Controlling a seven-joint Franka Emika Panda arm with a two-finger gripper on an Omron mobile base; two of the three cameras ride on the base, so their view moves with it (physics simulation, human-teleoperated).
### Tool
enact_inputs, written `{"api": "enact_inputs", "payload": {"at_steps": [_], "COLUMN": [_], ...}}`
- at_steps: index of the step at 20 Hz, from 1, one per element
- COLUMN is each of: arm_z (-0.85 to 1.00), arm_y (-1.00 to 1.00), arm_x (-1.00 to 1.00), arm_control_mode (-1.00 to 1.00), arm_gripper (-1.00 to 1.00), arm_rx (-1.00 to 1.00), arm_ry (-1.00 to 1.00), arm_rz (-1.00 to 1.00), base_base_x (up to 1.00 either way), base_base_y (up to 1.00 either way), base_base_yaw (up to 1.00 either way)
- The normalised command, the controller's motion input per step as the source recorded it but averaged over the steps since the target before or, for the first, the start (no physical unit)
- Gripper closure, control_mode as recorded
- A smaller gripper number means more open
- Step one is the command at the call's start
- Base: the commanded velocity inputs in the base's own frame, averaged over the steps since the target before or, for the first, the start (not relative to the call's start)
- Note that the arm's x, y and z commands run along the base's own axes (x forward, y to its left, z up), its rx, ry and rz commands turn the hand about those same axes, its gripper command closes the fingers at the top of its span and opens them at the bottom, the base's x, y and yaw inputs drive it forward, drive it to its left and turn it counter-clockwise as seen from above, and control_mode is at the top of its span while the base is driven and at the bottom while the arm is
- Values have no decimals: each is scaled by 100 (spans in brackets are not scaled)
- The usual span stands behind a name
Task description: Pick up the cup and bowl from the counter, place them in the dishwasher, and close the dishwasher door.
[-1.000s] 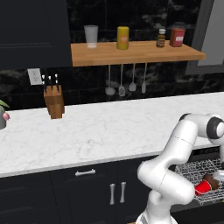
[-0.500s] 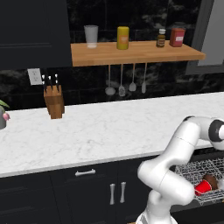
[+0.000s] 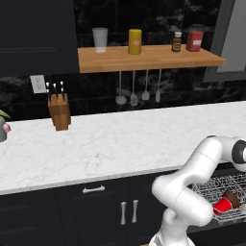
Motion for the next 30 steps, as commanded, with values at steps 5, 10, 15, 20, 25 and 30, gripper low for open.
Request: {"api": "enact_inputs", "payload": {"at_steps": [5, 10, 15, 20, 25, 30], "arm_z": [-27, -8, 4, 21, 51, 79], "arm_y": [14, 25, 34, 11, -18, -60], "arm_x": [28, 70, 100, 100, 36, -84], "arm_control_mode": [-100, -100, -100, -100, -100, -100], "arm_gripper": [-100, -100, -100, -100, -100, -100], "arm_rx": [-4, -4, -5, -2, -7, -1], "arm_ry": [0, -3, -18, -21, 12, 28], "arm_rz": [1, 0, 0, 0, 0, -4], "base_base_x": [0, 0, 0, 0, 0, 0], "base_base_y": [0, 0, 0, 0, 0, 0], "base_base_yaw": [0, 0, 0, 0, 0, 0]}}
